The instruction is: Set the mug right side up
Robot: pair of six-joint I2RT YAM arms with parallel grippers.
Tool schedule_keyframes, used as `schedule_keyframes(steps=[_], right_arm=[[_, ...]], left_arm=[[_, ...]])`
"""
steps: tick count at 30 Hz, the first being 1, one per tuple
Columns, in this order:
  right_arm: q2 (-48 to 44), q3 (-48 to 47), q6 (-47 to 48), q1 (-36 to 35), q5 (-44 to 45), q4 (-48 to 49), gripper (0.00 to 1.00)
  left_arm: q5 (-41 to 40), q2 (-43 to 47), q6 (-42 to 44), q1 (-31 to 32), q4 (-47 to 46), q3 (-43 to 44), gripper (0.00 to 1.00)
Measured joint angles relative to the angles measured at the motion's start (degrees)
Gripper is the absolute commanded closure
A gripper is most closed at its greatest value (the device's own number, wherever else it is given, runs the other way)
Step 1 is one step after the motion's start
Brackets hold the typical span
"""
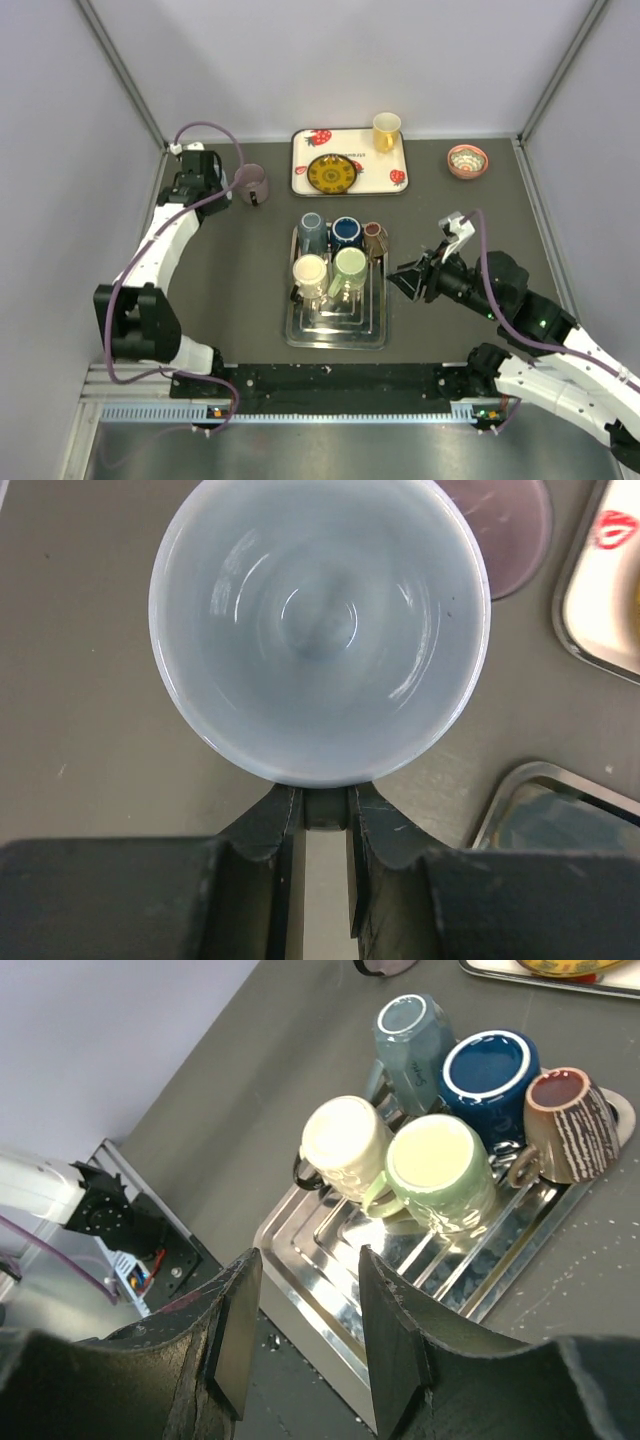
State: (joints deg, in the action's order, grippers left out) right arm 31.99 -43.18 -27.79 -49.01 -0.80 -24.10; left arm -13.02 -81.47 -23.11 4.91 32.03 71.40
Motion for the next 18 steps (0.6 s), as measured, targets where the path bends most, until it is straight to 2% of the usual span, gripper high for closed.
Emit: schedule_keyframes(steps=[8,18], right_arm=[[0.0,-0.1,2.2,0.0,3.2,-2.9,0.55],[2.4,-2.9,4.3,0.0,5.9,-3.6,0.54]], left_arm=[[2.0,-11.9,0.8,-5.3,-0.8,1.8,1.0],[4.6,-20.5,0.7,-6.1,-1.3,7.7,1.0]])
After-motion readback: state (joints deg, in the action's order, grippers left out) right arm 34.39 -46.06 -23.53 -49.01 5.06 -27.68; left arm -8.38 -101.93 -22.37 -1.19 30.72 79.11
